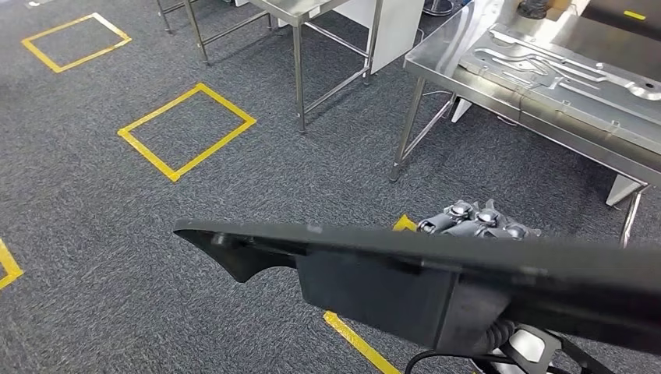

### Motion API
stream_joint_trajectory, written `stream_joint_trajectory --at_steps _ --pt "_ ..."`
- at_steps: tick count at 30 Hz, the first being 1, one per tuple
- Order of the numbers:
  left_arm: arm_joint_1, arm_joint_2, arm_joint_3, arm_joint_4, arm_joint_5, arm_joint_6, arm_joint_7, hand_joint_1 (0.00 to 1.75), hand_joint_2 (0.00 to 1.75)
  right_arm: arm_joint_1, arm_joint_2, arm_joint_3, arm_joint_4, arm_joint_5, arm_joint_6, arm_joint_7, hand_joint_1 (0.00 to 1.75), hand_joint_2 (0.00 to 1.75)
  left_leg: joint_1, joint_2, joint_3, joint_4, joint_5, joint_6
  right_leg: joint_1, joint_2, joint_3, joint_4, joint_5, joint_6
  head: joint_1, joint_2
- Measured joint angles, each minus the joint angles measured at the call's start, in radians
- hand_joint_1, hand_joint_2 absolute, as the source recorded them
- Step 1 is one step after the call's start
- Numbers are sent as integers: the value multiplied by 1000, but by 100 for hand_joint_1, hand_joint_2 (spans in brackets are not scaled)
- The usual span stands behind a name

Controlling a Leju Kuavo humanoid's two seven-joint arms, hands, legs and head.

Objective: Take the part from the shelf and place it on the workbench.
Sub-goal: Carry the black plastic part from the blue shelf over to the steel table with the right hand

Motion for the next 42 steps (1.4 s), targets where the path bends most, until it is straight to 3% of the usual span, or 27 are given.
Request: stream_joint_trajectory --at_steps 3,5,7,9,11,13,14,15,16,18,20,22,23,25,27,29,30,31,32,34,36,38,40,42 --pt "-1 -1 -2 0 2 1 1 0 175 -5 2 -16 26 -2 8 0 175 175 -3 29 10 2 -10 -11 5 -55 107 -209 89 -7 0 0" --pt "-2 -1 -2 0 2 1 1 0 175 -5 5 -22 38 0 14 0 175 175 -7 46 15 3 -17 -22 13 -72 133 -263 97 -16 0 0" --pt "-4 -2 -2 0 -2 1 1 0 175 -5 10 -32 50 1 32 0 175 175 -6 60 21 3 -23 -34 15 -46 132 -265 99 -26 0 0" --pt "-7 -2 -2 0 -8 0 0 0 175 -5 22 -49 66 2 60 0 175 175 -1 31 15 32 -46 -44 10 -25 137 -272 102 -37 0 0" --pt "-5 -2 -2 1 -12 0 -1 0 175 -3 39 -69 90 1 79 -1 175 175 3 -19 -34 140 -104 -50 8 -5 140 -275 103 -46 0 0" --pt "1 -3 -2 1 -14 0 -3 0 175 5 51 -91 124 -6 90 0 175 175 3 -36 -105 274 -152 -52 10 21 140 -274 102 -51 0 0" --pt "3 -3 -2 1 -15 0 -4 0 175 9 55 -104 141 -10 96 1 175 175 3 -38 -125 303 -151 -53 10 36 140 -273 102 -51 0 0" --pt "4 -3 -2 1 -15 0 -4 0 175 13 60 -119 157 -13 102 2 175 175 3 -40 -126 292 -128 -52 11 50 142 -272 102 -50 0 0" --pt "5 -3 -2 1 -15 -1 -4 0 175 15 65 -133 173 -15 108 2 175 175 4 -46 -107 240 -89 -50 10 64 144 -270 101 -49 0 0" --pt "4 -3 -2 1 -15 -3 -6 0 175 15 77 -159 209 -16 115 1 175 175 8 -88 -51 101 -19 -45 10 89 145 -265 97 -42 0 0" --pt "4 -3 -2 1 -15 -5 -6 0 175 15 90 -182 246 -16 116 1 175 175 10 -126 -21 29 0 -38 8 111 137 -260 97 -30 0 0" --pt "2 -4 -2 1 -15 -8 -7 0 175 16 98 -201 274 -16 114 1 175 175 9 -117 -17 21 -3 -29 5 132 128 -262 102 -16 0 0" --pt "0 -5 -3 1 -15 -10 -7 0 175 16 100 -209 285 -15 113 0 175 175 10 -106 -16 17 -1 -22 6 127 126 -259 100 -10 0 0" --pt "-2 -6 -5 2 -15 -17 -8 0 175 12 104 -222 310 -13 109 0 175 175 13 -81 -12 7 4 -8 8 77 99 -206 68 -1 0 0" --pt "0 -5 -6 2 -15 -21 -8 0 175 9 109 -228 334 -11 106 0 175 175 9 -54 -11 5 3 -1 6 20 34 -79 6 6 0 0" --pt "3 -5 -7 2 -15 -22 -9 0 175 10 115 -229 349 -7 105 0 175 175 6 -27 -11 6 0 0 1 6 -19 22 -23 13 0 0" --pt "3 -5 -8 2 -15 -22 -9 0 175 10 116 -229 354 -5 105 0 175 175 6 -14 -9 6 -3 -1 0 3 -19 20 -9 15 0 0" --pt "3 -6 -8 2 -15 -23 -9 0 175 10 118 -228 357 -2 104 0 175 175 6 -2 -6 7 -6 -3 -1 -4 2 -23 21 15 0 0" --pt "3 -6 -9 2 -15 -24 -10 0 175 9 119 -228 359 0 103 0 175 175 6 9 -2 7 -9 -6 -1 -20 39 -94 58 13 0 0" --pt "2 -8 -10 2 -16 -28 -11 0 175 6 121 -226 360 3 103 0 175 175 1 26 6 9 -17 -15 8 -63 104 -220 102 2 0 0" --pt "2 -9 -11 2 -17 -30 -13 0 175 4 124 -225 360 3 104 -1 175 175 -4 44 11 9 -24 -27 17 -73 120 -257 103 -12 0 0" --pt "-1 -9 -13 2 -18 -30 -15 0 175 5 125 -225 359 4 105 -2 175 175 -3 58 19 10 -32 -38 16 -48 121 -261 105 -25 0 0" --pt "-4 -10 -14 2 -18 -30 -19 0 175 3 127 -224 357 5 107 -2 175 175 1 26 7 51 -62 -48 10 -27 127 -267 108 -38 0 0" --pt "-1 -11 -15 2 -19 -31 -23 0 175 2 129 -221 356 6 107 -2 175 175 4 -21 -52 174 -124 -53 8 -5 130 -269 108 -47 0 0"
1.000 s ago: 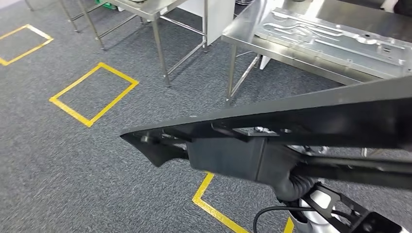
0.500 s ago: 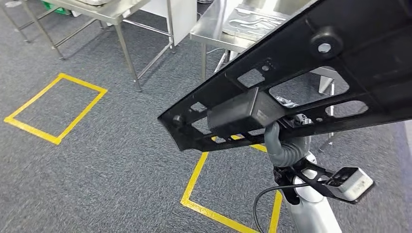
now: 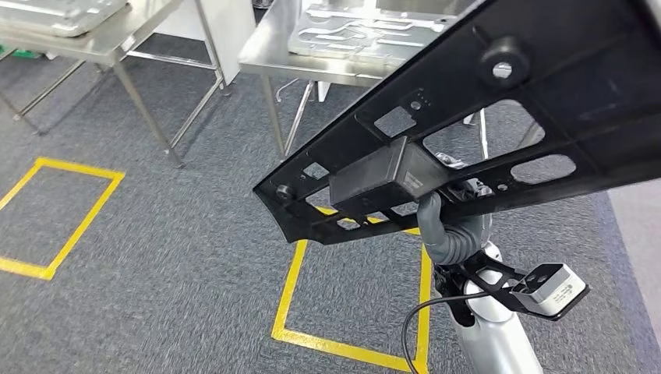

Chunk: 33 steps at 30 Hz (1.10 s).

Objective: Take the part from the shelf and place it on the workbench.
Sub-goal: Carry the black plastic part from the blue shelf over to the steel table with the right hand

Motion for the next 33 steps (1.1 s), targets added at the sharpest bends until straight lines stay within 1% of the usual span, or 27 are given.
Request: stream_joint_trajectory --at_steps 1,2,3,4,5,6,7,8,9,11,12,13,15,16,17,18,19,21,22,23,24,26,28,29,31,32,33 --pt "2 0 0 0 0 -1 -1 0 175 1 1 2 0 0 0 0 175 175 0 -11 -37 71 -26 -2 1 13 0 0 0 -2 0 0" --pt "5 -1 0 0 0 -3 -1 0 175 2 1 4 -1 1 1 0 175 175 0 -15 -66 120 -36 -3 2 28 1 1 -1 -3 0 0" --pt "7 -1 -1 0 0 -4 -1 0 175 4 1 6 -1 2 1 0 175 175 0 -17 -79 132 -24 -3 3 42 2 2 -1 -3 0 0" --pt "8 -1 -1 0 -1 -5 -2 0 175 5 1 8 -3 3 3 0 175 175 0 -20 -72 102 7 -1 3 57 4 2 -2 -3 0 0" --pt "8 -1 -1 0 -2 -5 -2 0 175 6 1 11 -5 3 5 0 175 175 0 -28 -48 38 51 2 3 71 6 4 -3 -1 0 0" --pt "7 -1 -2 0 -2 -6 -2 0 175 6 1 13 -7 4 8 0 175 175 1 -49 -20 -34 88 7 3 84 6 5 -4 1 0 0" --pt "6 -1 -2 0 -3 -6 -2 0 175 6 1 16 -10 4 11 0 175 175 2 -69 5 -97 113 12 3 96 5 8 -6 5 0 0" --pt "6 -1 -2 0 -3 -5 -2 0 175 5 1 18 -12 4 12 0 175 175 2 -85 21 -135 124 17 2 107 2 10 -5 10 0 0" --pt "6 -1 -2 0 -4 -5 -2 0 175 5 1 20 -13 5 13 0 175 175 1 -92 28 -150 123 22 0 116 -2 11 -5 16 0 0" --pt "5 -3 -3 0 -5 -5 -2 0 175 6 1 23 -15 6 13 0 175 175 0 -75 31 -157 126 33 -4 131 -7 11 -2 29 0 0" --pt "3 -4 -3 1 -5 -5 -2 0 175 6 1 23 -17 8 13 0 175 175 2 -65 33 -162 129 40 -3 118 -11 18 -7 35 0 0" --pt "1 -5 -3 1 -5 -6 -2 0 175 5 1 24 -19 9 13 0 175 175 4 -54 35 -167 132 46 -1 94 -23 41 -22 39 0 0" --pt "1 -6 -4 1 -5 -6 -3 0 175 5 1 26 -21 12 13 0 175 175 5 -32 38 -173 134 54 1 36 -74 148 -80 45 0 0" --pt "2 -6 -4 1 -5 -6 -3 0 175 5 1 27 -21 12 13 0 175 175 5 -19 38 -173 133 55 -2 22 -109 216 -110 48 0 0" --pt "4 -6 -4 1 -5 -7 -3 0 175 7 1 28 -21 12 13 0 175 175 4 -7 37 -172 132 55 -5 15 -135 269 -127 51 0 0" --pt "6 -6 -4 1 -5 -9 -2 0 175 9 1 29 -21 12 13 0 175 175 5 5 38 -172 131 54 -9 12 -146 290 -126 54 0 0" --pt "6 -6 -4 1 -6 -12 -2 0 175 11 1 29 -21 12 13 0 175 175 5 14 39 -171 129 52 -12 9 -135 270 -106 57 0 0" --pt "5 -7 -4 1 -7 -22 -1 0 175 13 0 29 -21 15 11 0 175 175 6 26 42 -168 123 43 -17 -5 -65 139 -45 60 0 0" --pt "3 -7 -5 1 -7 -25 -1 0 175 13 0 30 -21 16 9 0 175 175 5 30 43 -164 120 37 -16 -12 -31 76 -24 58 0 0" --pt "1 -8 -5 1 -8 -28 -1 0 175 14 0 30 -21 18 6 0 175 175 4 34 43 -161 117 31 -15 -16 -8 34 -14 54 0 0" --pt "-1 -8 -6 1 -9 -30 -2 0 175 15 0 30 -21 18 3 0 175 175 2 36 43 -160 114 24 -12 -17 1 17 -15 48 0 0" --pt "-2 -8 -7 1 -10 -35 -4 0 175 18 -1 30 -21 19 -3 0 175 175 3 40 46 -161 112 11 -8 -10 1 16 -17 34 0 0" --pt "-3 -7 -9 1 -11 -40 -8 0 175 19 -1 30 -23 20 -6 0 175 175 7 27 41 -138 94 -1 -10 -6 7 12 -18 20 0 0" --pt "-2 -6 -9 1 -12 -42 -10 0 175 19 -1 30 -24 21 -7 0 175 175 9 15 24 -98 70 -4 -11 -4 10 9 -18 14 0 0" --pt "2 -6 -10 1 -15 -41 -11 0 175 21 -1 30 -25 20 -10 0 175 175 9 -7 -41 38 7 -5 -8 0 12 9 -22 4 0 0" --pt "5 -6 -10 1 -16 -41 -11 0 175 23 -1 30 -25 20 -12 0 175 175 9 -12 -74 100 -13 -5 -5 4 13 9 -24 1 0 0" --pt "8 -5 -10 1 -17 -41 -11 0 175 26 -1 30 -25 20 -15 0 175 175 8 -15 -95 134 -15 -3 -1 9 15 9 -27 -2 0 0"
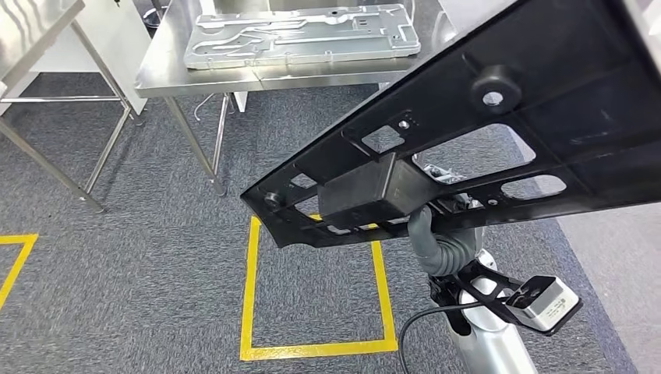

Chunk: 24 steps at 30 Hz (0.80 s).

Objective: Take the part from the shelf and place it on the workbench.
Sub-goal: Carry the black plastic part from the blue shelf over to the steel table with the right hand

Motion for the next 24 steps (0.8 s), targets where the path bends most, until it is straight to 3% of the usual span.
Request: stream_joint_trajectory --at_steps 1,2,3,5,6,10,12,14,15,16,17,19,21,22,24 --pt "2 0 0 0 -1 0 -1 0 175 2 0 0 0 0 -2 0 175 175 -1 -1 -2 -6 19 4 4 5 4 0 -3 -1 0 0" --pt "3 1 0 0 -1 0 -1 0 175 3 0 0 0 0 -4 0 175 175 -4 -3 16 -52 54 12 7 10 10 0 -6 -2 0 0" --pt "3 2 0 0 -2 0 -2 0 175 4 0 0 0 0 -6 0 175 175 -8 -5 46 -123 95 22 9 14 16 0 -11 -2 0 0" --pt "2 5 0 0 -2 1 -3 0 175 4 0 0 -1 -1 -5 0 175 175 -16 -8 101 -245 136 42 12 20 24 0 -19 3 0 0" --pt "2 7 0 0 -1 1 -4 0 175 4 0 0 -1 -3 -4 0 175 175 -20 -10 114 -277 137 49 11 21 27 -1 -22 8 0 0" --pt "3 8 0 0 5 2 -8 0 175 -2 0 1 0 -5 -2 0 175 175 -19 -10 156 -317 125 66 7 19 25 34 -16 36 0 0" --pt "4 9 0 0 7 2 -9 0 175 -8 0 2 1 -6 -2 0 175 175 -16 -9 182 -327 118 70 2 11 -25 118 -52 46 0 0" --pt "5 9 0 0 7 2 -9 0 175 -9 0 3 2 -6 -2 0 175 175 -15 -9 198 -327 103 69 -3 6 -112 235 -93 56 0 0" --pt "6 9 0 0 7 2 -9 0 175 -7 0 4 3 -6 -2 0 175 175 -14 -9 208 -327 94 66 -6 5 -146 268 -100 61 0 0" --pt "8 9 0 0 7 2 -9 0 175 -6 0 4 4 -6 -2 0 175 175 -13 -9 220 -327 84 63 -9 3 -164 267 -94 64 0 0" --pt "10 9 0 0 7 1 -9 0 175 -6 0 5 5 -6 -2 0 175 175 -11 -9 235 -327 72 60 -11 1 -164 231 -71 65 0 0" --pt "12 9 0 0 7 1 -9 0 175 -5 0 6 6 -6 -2 0 175 175 -9 -8 266 -326 44 51 -15 -12 -136 106 20 61 0 0" --pt "11 8 0 0 7 1 -9 0 175 -3 -1 8 9 -6 -2 1 175 175 -9 -5 287 -332 19 38 -8 -23 -117 33 79 47 0 0" --pt "10 9 0 0 8 1 -9 0 175 -3 -1 8 10 -6 -2 1 175 175 -9 -3 298 -334 12 30 -4 -24 -112 26 83 38 0 0" --pt "5 9 0 0 8 2 -9 0 175 -6 -1 9 8 -6 -2 1 175 175 -6 0 302 -306 27 16 -2 -14 -88 21 60 20 0 0"
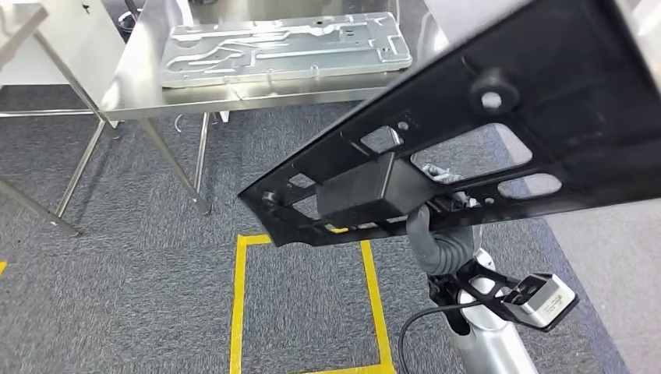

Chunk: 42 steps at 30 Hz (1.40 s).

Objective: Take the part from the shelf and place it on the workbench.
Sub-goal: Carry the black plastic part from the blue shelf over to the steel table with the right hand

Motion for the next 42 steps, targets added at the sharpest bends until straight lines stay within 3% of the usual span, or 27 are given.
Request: stream_joint_trajectory --at_steps 1,3,4,5,7,8,9,12,13,16,18,19,21,22,23,24,25,27,28,32,33,35,37,38,39,41,42 --pt "-3 0 0 0 0 0 0 0 175 -2 0 0 -1 0 0 0 175 175 2 0 -18 50 23 -4 -1 3 19 -5 -12 -7 0 0" --pt "-8 -1 0 0 0 -1 0 0 175 -4 0 0 -2 0 0 -1 175 175 4 -2 -108 193 51 -10 -3 6 60 -14 -37 -18 0 0" --pt "-7 -1 0 0 -1 -1 0 0 175 -4 0 0 -2 0 0 -1 175 175 4 -3 -162 255 36 -11 -2 8 80 -17 -51 -22 0 0" --pt "-5 -1 0 0 -1 -2 0 0 175 -4 0 1 -2 0 0 -1 175 175 4 -3 -212 296 -3 -12 0 12 99 -19 -66 -25 0 0" --pt "2 -1 0 0 -1 -1 0 0 175 -3 0 1 -2 0 -1 -1 175 175 0 -4 -282 302 -95 -7 3 21 141 -21 -99 -28 0 0" --pt "4 0 0 0 -1 -1 0 0 175 -3 0 2 -1 0 -1 -1 175 175 -3 -4 -301 274 -114 -1 6 24 164 -21 -116 -28 0 0" --pt "6 0 0 0 -1 -1 0 0 175 -3 0 2 -1 -1 -1 -1 175 175 -9 -4 -312 227 -90 10 9 25 187 -22 -133 -28 0 0" --pt "12 5 0 0 -1 -1 -1 0 175 -1 0 3 5 -2 0 0 175 175 -32 -18 -311 75 153 47 14 32 245 -30 -182 -23 0 0" --pt "13 7 0 0 -1 0 -1 0 175 0 0 4 7 -3 0 0 175 175 -36 -24 -301 52 201 52 14 35 261 -33 -189 -19 0 0" --pt "7 7 0 0 -1 1 -2 0 175 -4 0 6 9 -2 -1 0 175 175 -31 -26 -250 19 197 59 17 34 264 14 -158 1 0 0" --pt "2 6 0 0 -1 1 -4 0 175 -5 0 7 10 0 -3 0 175 175 -25 -26 -220 1 189 62 15 26 205 112 -149 12 0 0" --pt "2 6 0 0 -2 1 -5 0 175 -3 0 7 11 1 -4 0 175 175 -23 -26 -209 -3 181 64 12 22 165 164 -169 17 0 0" --pt "3 6 0 0 -4 1 -5 0 175 1 0 8 14 3 -7 0 175 175 -20 -27 -189 -4 162 62 3 20 89 228 -244 28 1 0" --pt "4 5 0 0 -4 1 -5 0 175 4 0 8 15 4 -8 0 175 175 -18 -27 -177 -4 152 60 -1 19 65 229 -272 33 0 0" --pt "5 5 0 0 -5 1 -5 0 175 7 0 8 17 6 -10 0 175 175 -16 -27 -164 -3 141 57 -5 18 53 205 -274 37 0 0" --pt "5 4 0 0 -5 1 -5 0 175 9 0 8 18 8 -11 0 175 175 -13 -27 -152 -3 131 54 -9 16 54 156 -242 41 0 0" --pt "5 4 0 0 -5 1 -5 0 175 10 0 8 19 9 -13 0 175 175 -11 -27 -143 -1 121 50 -12 13 62 93 -182 43 0 0" --pt "5 3 0 0 -4 1 -5 0 175 11 0 7 19 10 -18 0 175 175 -11 -28 -127 4 101 37 -13 2 78 1 -83 35 0 0" --pt "4 3 0 0 -3 1 -5 0 175 12 0 6 19 11 -20 0 175 175 -11 -27 -122 6 94 30 -11 -2 82 -15 -58 27 0 0" --pt "1 4 0 0 -1 1 -5 0 175 9 0 6 19 11 -22 0 175 175 -8 -22 -125 50 77 3 -10 4 97 -20 -51 -6 0 0" --pt "0 4 0 0 -1 1 -6 0 175 9 0 6 19 11 -22 0 175 175 -6 -21 -144 85 56 0 -11 4 103 -21 -53 -11 0 0" --pt "-1 4 0 0 -1 0 -6 0 175 10 0 6 19 12 -22 0 175 175 -4 -20 -215 203 -2 -5 -9 5 106 -21 -61 -18 0 0" --pt "1 4 0 0 -1 -1 -6 0 175 12 0 6 20 14 -22 0 175 175 -4 -20 -285 293 -26 -7 -5 6 113 -21 -71 -20 0 0" --pt "2 4 0 0 -1 -1 -6 0 175 13 0 6 20 15 -22 0 175 175 -4 -20 -298 289 -8 -6 -3 7 119 -20 -77 -20 0 0" --pt "3 4 0 0 -1 -1 -6 0 175 13 0 6 20 16 -22 0 175 175 -5 -20 -293 249 29 -2 -2 8 128 -20 -84 -19 0 0" --pt "3 4 0 0 -1 -1 -6 0 175 13 0 6 20 19 -23 0 175 175 -9 -20 -256 119 120 11 0 7 148 -21 -99 -15 0 0" --pt "3 4 0 0 -2 -1 -6 0 175 13 1 5 21 21 -25 0 175 175 -12 -20 -242 68 145 16 1 7 154 -22 -105 -11 0 0"
